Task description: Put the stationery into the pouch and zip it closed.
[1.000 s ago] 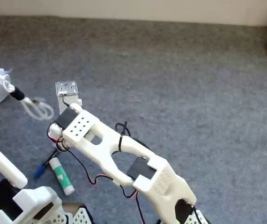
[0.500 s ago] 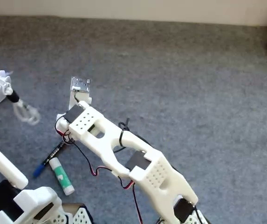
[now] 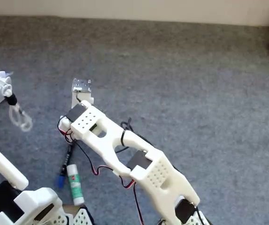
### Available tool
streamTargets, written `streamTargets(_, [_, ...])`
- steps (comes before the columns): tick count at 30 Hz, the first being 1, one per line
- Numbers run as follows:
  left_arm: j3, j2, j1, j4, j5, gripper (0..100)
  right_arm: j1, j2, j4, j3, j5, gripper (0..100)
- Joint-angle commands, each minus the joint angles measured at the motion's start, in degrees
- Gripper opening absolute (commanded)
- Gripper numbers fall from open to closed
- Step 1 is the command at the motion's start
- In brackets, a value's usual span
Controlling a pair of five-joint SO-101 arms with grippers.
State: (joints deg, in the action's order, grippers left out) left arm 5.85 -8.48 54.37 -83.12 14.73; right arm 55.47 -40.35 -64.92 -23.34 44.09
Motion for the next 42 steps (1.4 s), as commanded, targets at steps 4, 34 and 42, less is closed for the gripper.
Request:
streamTargets(4, [0.1, -0.5, -0.9, 0.5, -0.4, 1, -5.1, 1.6, -8.6, -4.1, -16.5, 0.5])
streamTargets(34, [-4.3, -14.7, -23.3, -1.5, -0.5, 1, -12.4, 14.4, -36.2, -21.4, -41.6, 0.5])
streamTargets(42, [-4.5, -16.4, -32.7, -1.8, -0.5, 1, -13.2, 30.0, -35.9, -10.7, -41.6, 0.5])
